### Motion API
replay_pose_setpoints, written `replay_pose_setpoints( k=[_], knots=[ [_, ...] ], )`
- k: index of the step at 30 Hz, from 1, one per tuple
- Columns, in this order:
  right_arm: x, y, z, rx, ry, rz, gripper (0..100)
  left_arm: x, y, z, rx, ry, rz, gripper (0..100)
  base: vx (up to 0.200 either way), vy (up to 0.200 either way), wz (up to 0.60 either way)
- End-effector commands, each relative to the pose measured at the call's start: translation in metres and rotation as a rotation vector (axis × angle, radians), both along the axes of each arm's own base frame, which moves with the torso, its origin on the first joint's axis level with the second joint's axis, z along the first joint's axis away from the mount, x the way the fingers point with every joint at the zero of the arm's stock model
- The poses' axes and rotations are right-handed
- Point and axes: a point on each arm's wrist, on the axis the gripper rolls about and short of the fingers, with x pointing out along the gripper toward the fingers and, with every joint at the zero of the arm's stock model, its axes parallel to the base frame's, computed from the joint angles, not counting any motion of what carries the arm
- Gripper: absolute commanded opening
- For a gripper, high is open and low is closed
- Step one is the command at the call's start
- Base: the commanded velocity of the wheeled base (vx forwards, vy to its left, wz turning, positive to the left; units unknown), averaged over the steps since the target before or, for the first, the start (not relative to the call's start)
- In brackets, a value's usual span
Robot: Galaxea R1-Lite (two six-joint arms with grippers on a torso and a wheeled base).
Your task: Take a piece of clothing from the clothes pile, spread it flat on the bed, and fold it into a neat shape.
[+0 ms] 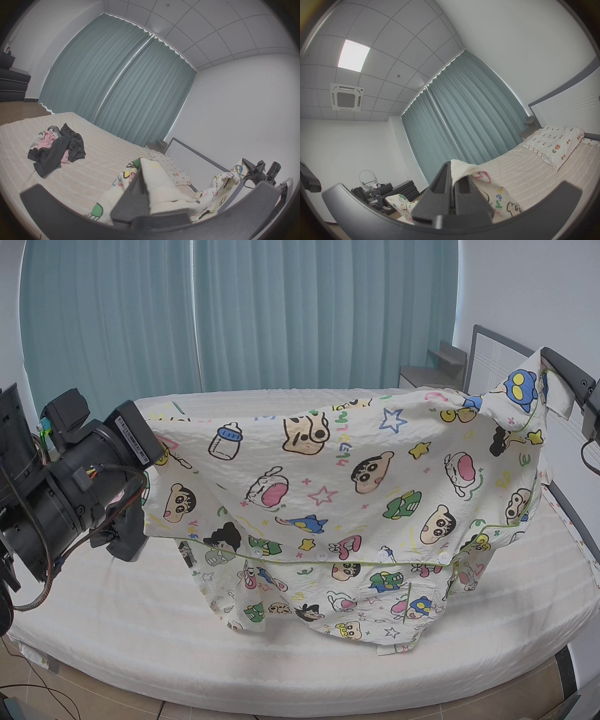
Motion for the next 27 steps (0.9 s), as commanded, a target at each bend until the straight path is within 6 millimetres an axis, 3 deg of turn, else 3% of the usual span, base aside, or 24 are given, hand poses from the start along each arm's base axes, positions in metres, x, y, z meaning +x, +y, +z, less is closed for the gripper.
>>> replay_pose_setpoints(
  k=[1, 5, 13, 19, 27],
  knots=[
    [-0.014, -0.005, 0.006, 0.01, -0.042, 0.014, 0, -0.01, 0.005, 0.004, -0.014, -0.021, -0.002, 0, -0.2, 0.0, 0.0],
    [-0.027, -0.01, 0.007, 0.009, -0.067, 0.039, 0, -0.022, 0.011, 0.004, -0.016, -0.029, -0.012, 0, -0.2, 0.0, 0.0],
    [-0.053, -0.018, 0.005, -0.003, -0.116, 0.097, 0, -0.045, 0.026, 0.005, -0.036, -0.063, -0.013, 0, 0.0, 0.0, 0.0],
    [-0.06, -0.021, 0.007, -0.004, -0.138, 0.114, 0, -0.056, 0.034, 0.006, -0.047, -0.084, -0.014, 0, 0.0, 0.0, 0.0],
    [-0.052, -0.019, -0.005, -0.024, -0.088, 0.108, 0, -0.06, 0.037, -0.026, 0.095, -0.023, -0.002, 0, 0.0, 0.0, 0.0]
  ],
)
